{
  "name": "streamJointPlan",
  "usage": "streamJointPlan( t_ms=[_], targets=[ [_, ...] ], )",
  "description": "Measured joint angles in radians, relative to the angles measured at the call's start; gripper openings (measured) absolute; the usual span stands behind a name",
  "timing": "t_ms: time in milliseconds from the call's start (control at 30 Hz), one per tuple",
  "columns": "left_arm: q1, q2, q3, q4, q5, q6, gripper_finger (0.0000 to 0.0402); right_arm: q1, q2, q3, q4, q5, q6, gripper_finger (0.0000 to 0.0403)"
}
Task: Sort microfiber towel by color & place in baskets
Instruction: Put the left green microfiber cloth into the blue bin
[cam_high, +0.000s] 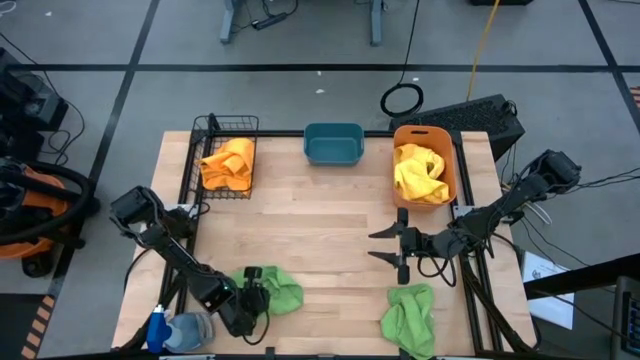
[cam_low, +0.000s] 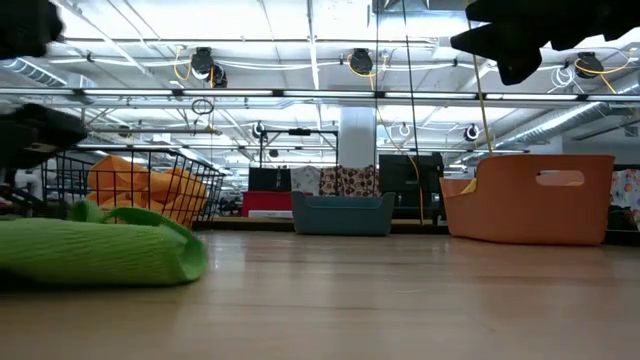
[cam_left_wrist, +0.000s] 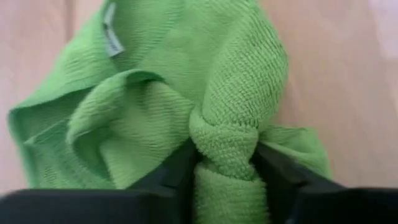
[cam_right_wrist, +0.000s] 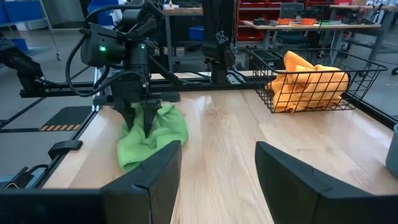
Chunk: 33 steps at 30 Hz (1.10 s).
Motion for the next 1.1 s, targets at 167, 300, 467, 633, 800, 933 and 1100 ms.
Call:
streamJointPlan(
  t_ms=[167,300,467,633,800,933,1100],
  targets=[
    [0.058,0.005,-0.002,0.035,-0.075,0.081,0.0022,0.0,0.0,0.0,0.001,0.0,0.0,0.0196],
    [0.104,0.008,0.025,0.025,-0.157,0.196,0.0031,0.0,0.0,0.0,0.001,0.0,0.0,0.0196],
    [0.177,0.01,0.098,0.015,-0.232,0.386,0.0037,0.0,0.011,0.0,0.002,0.0,0.0,0.0196],
    [0.267,0.009,0.176,0.019,-0.256,0.556,0.0024,0.0,0.044,0.0,0.002,0.007,0.0,0.0196],
    [0.344,0.008,0.252,0.025,-0.278,0.703,0.0022,-0.001,0.067,0.0,0.003,0.021,0.0,0.0196],
    [0.38,0.006,0.312,0.033,-0.28,0.791,0.0022,-0.004,0.08,0.0,0.004,0.07,0.021,0.0196],
    [0.399,0.006,0.389,0.033,-0.279,0.873,0.0027,-0.031,0.116,0.0,0.01,0.081,0.045,0.0196]
  ],
)
